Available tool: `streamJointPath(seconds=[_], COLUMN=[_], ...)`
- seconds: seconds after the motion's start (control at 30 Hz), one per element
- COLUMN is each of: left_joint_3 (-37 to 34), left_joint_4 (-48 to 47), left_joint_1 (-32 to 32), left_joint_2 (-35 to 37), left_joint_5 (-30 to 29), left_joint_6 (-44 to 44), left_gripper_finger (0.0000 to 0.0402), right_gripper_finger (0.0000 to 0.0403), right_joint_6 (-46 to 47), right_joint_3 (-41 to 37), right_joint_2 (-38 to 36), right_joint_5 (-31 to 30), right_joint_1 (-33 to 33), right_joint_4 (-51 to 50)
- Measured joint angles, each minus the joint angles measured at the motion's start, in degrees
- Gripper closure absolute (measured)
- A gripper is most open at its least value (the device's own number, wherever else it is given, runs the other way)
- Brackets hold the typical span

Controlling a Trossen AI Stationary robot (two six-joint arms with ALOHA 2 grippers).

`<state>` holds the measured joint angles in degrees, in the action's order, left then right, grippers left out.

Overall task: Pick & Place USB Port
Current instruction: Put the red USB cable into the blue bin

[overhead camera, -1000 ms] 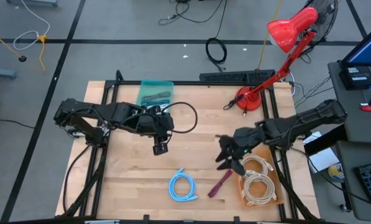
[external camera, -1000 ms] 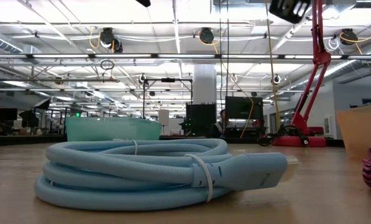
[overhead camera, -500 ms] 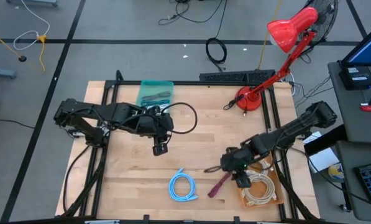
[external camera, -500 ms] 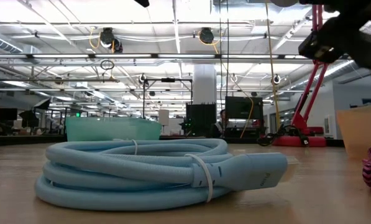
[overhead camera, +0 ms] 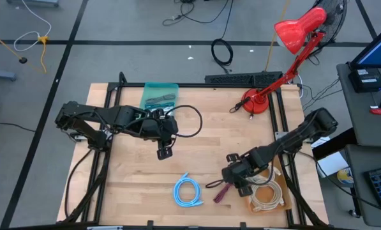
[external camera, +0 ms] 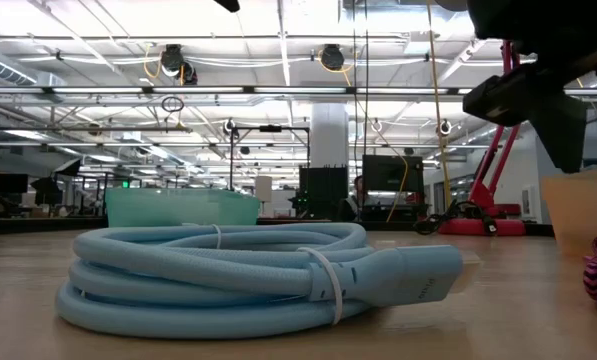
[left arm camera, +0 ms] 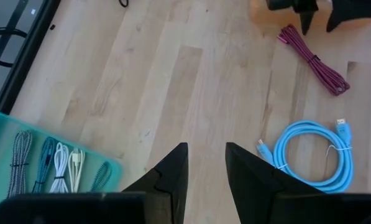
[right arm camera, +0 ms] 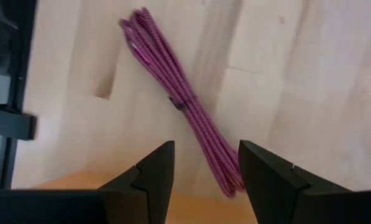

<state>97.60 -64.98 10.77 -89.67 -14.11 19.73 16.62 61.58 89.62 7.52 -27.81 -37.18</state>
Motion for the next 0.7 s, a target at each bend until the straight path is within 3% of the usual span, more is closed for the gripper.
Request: streamJointPath(seconds=[0.2,0.47,0.7], left_joint_3=[-1.3,-8.9,-10.6], left_joint_4=[0.7,2.0,10.8], left_joint_1=[1.0,2.6,4.9], left_joint_2=[0.0,-0.1,-0.1], left_joint_5=[-0.1,1.0,1.1], left_joint_6=[1.3,6.3,7.7], left_gripper_finger=[0.0291,0.0291,0.0291], right_gripper_finger=[0.0236,0.0236,0.0237], right_joint_6=[-0.2,-0.8,-0.5], right_joint_3=[-0.1,-0.1,-0.1], right_joint_2=[3.2,9.0,11.5], right_joint_5=[-0.2,-0.5,-6.4], right_joint_1=[-0.9,-1.6,-1.7], right_joint_4=[2.8,3.2,2.4])
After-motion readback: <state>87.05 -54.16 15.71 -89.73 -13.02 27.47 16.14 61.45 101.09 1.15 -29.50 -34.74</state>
